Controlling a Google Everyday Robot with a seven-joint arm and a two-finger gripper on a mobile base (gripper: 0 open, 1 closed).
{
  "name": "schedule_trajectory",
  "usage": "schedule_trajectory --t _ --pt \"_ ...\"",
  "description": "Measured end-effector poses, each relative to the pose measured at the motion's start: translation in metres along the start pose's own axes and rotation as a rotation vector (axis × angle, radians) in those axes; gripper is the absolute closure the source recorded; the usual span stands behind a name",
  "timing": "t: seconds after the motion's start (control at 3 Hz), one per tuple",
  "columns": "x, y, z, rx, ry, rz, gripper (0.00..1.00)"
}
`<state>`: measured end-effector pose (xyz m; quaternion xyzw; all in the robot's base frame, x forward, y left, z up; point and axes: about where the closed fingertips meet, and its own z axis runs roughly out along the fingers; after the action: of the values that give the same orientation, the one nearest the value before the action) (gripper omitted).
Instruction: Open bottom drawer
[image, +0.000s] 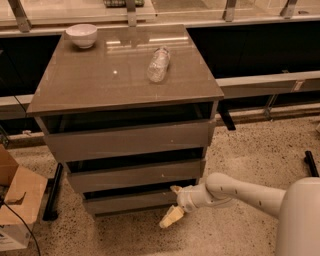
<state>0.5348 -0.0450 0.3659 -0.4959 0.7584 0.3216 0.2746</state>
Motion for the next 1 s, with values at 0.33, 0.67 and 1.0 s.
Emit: schedule_trajectory --t 0.33,0.67,1.0 --pt "0.03 -0.032 0.046 -0.023 -0.017 0.069 0.0" --pt "0.048 -0.056 0.07 -0.023 -0.03 0.108 0.0" --pt "0.056 -0.087 0.081 0.007 -0.032 0.117 0.0"
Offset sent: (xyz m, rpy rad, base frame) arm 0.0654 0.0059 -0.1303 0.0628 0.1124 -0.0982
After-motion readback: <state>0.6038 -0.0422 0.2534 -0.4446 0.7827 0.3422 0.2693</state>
